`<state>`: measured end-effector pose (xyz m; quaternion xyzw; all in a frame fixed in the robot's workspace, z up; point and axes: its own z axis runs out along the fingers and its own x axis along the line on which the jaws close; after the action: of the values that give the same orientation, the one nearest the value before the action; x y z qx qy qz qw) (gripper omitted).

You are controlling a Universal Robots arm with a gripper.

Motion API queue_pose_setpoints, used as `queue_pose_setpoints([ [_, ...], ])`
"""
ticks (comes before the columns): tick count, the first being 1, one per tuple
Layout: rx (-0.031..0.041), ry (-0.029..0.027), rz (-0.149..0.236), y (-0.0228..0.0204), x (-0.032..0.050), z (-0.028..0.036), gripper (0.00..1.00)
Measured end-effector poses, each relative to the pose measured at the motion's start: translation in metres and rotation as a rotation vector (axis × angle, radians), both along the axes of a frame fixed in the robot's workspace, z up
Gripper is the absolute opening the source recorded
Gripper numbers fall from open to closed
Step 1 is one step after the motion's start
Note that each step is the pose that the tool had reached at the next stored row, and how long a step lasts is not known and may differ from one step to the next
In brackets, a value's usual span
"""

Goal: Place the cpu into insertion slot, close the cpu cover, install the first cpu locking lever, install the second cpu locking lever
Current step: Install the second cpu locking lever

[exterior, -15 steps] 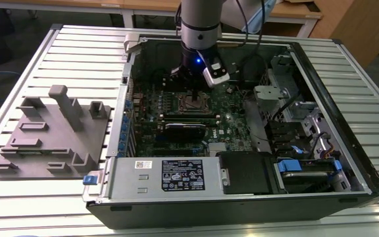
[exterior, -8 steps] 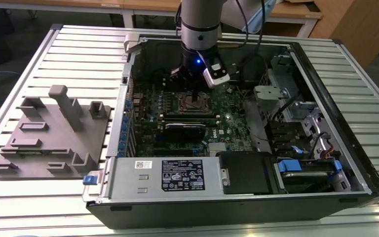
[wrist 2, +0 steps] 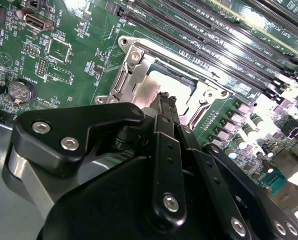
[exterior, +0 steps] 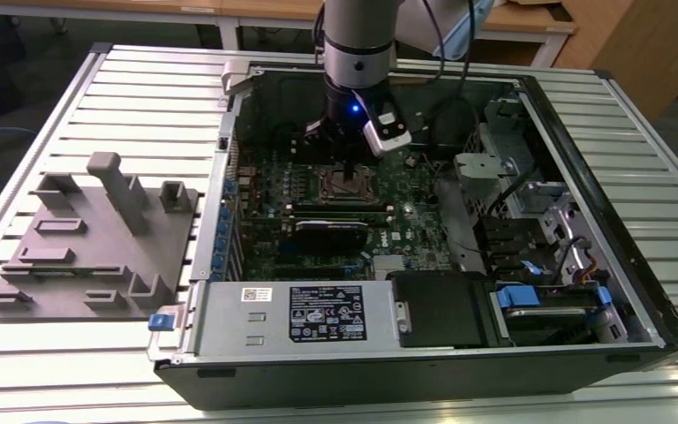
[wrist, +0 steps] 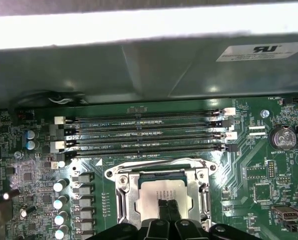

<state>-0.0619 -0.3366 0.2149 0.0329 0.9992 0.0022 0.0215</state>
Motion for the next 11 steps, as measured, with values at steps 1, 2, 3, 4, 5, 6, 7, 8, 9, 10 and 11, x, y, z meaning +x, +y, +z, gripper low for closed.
queue_pose_setpoints([
  [1, 0.0, 0.0, 0.0, 0.0, 0.0, 0.0009, 0.1],
  [2, 0.0, 0.0, 0.0, 0.0, 0.0, 0.002, 0.1],
  [3, 0.0, 0.0, 0.0, 0.0, 0.0, 0.0029, 0.1],
  [4, -0.0001, 0.0, 0.0, 0.0, 0.0, 0.0036, 0.1],
  [5, 0.0, 0.0, 0.0, 0.0, 0.0, 0.0041, 0.1],
  [6, 0.0002, -0.0001, 0.0, 0.0, 0.0, 0.0041, 0.1],
  [7, 0.0002, -0.0002, 0.0, 0.0001, 0.0, 0.0041, 0.1],
  [8, 0.0, 0.0, 0.0, 0.0, 0.0, 0.0044, 0.1],
  [9, 0.0, 0.0, 0.0, 0.0, 0.0, 0.0049, 0.1],
  [10, 0.0, 0.0, 0.0, 0.0, 0.0, 0.0049, 0.1],
  [11, 0.0, 0.0, 0.0, 0.0, 0.0, 0.005, 0.1],
])
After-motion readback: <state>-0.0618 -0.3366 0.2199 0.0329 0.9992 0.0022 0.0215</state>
